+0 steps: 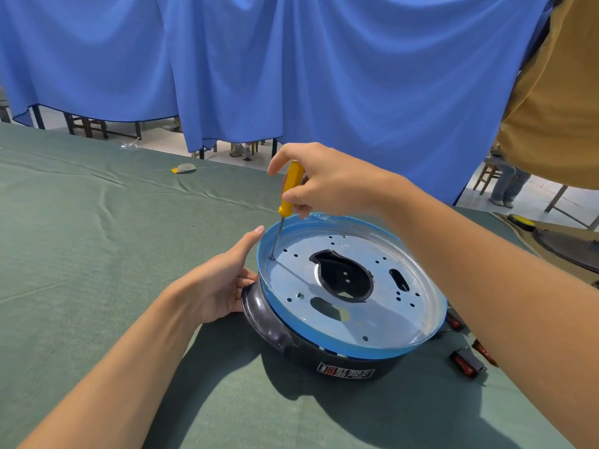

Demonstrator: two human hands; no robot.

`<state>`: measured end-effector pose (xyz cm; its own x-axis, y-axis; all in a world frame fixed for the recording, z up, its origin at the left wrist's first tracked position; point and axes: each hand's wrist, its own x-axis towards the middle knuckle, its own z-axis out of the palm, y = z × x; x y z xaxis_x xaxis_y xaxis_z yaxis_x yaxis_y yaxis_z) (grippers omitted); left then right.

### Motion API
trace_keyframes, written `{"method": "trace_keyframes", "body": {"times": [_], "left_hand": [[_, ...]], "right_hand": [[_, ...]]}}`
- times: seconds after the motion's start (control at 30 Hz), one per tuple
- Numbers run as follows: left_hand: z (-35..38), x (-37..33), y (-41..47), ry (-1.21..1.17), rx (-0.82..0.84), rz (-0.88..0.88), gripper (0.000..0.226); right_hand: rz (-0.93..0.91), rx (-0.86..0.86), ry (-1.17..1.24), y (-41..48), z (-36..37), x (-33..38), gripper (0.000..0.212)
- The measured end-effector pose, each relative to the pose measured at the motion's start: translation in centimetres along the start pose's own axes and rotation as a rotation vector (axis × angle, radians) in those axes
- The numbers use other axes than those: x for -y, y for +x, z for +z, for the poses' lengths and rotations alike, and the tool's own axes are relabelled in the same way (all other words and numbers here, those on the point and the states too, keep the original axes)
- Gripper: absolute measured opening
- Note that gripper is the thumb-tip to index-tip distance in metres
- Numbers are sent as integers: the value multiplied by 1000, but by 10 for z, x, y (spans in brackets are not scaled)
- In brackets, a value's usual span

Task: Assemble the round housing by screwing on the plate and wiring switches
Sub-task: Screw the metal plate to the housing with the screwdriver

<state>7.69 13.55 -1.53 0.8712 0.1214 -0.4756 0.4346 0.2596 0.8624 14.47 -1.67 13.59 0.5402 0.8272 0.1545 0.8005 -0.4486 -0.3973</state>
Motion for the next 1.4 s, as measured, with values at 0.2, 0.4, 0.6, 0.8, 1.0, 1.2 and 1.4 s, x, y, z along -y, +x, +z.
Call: {"method": "trace_keyframes", "body": {"times": [0.2, 0.4, 0.6, 0.8, 1.0, 1.2, 1.4], "left_hand": [[0, -1, -3, 36, 21, 14, 110], [-2, 0, -1, 37, 17, 22, 105], [-3, 2, 0, 24, 11, 17, 97], [-3, 2, 0, 17, -5, 21, 92], [-3, 3, 1, -1, -18, 25, 88], [0, 3, 0, -26, -33, 55, 75], [-2, 5, 5, 2, -39, 46, 106]], "right_hand": [[52, 19, 125, 7, -5, -8, 28], [52, -179, -184, 15, 2, -10, 40], [88, -18, -219, 16, -3, -11, 23], [130, -94, -333, 20, 3, -9, 64], [110, 0, -349, 18, -4, -2, 36], [77, 170, -241, 10, -16, 2, 14], [110, 49, -285, 19, -3, 3, 26]]}}
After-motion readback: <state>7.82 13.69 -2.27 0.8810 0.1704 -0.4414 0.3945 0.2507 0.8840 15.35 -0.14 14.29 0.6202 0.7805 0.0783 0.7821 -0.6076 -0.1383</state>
